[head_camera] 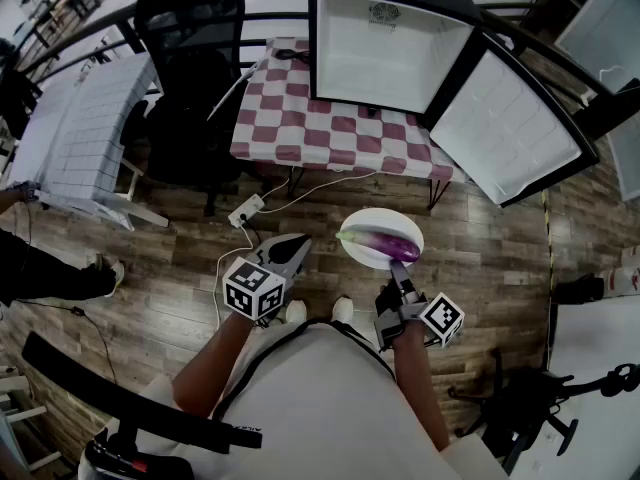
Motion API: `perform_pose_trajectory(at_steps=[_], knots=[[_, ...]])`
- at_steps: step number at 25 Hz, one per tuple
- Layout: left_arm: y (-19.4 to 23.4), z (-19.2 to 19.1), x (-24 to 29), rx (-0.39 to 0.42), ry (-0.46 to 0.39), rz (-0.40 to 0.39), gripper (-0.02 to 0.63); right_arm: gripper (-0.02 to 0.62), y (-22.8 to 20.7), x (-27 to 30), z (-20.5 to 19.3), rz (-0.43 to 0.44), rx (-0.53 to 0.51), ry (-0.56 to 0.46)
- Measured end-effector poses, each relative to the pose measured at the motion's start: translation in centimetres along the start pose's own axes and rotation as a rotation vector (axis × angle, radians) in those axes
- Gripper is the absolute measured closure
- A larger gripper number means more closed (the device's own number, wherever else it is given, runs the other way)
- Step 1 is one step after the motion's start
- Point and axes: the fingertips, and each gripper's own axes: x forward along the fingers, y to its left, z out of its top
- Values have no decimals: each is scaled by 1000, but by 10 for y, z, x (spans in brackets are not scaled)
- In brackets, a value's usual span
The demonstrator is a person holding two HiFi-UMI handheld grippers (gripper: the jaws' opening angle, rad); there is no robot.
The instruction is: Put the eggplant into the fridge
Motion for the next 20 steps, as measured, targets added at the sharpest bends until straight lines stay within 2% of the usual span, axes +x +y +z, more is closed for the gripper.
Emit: perform_pose_trajectory(at_steps=[12,20], knots=[[11,-1,-19,7,-5,-4,601,560,12,9,-13,33,8,-8],[25,-3,-36,-5,-18,3,601,560,12,8,-22,17,6,-35]])
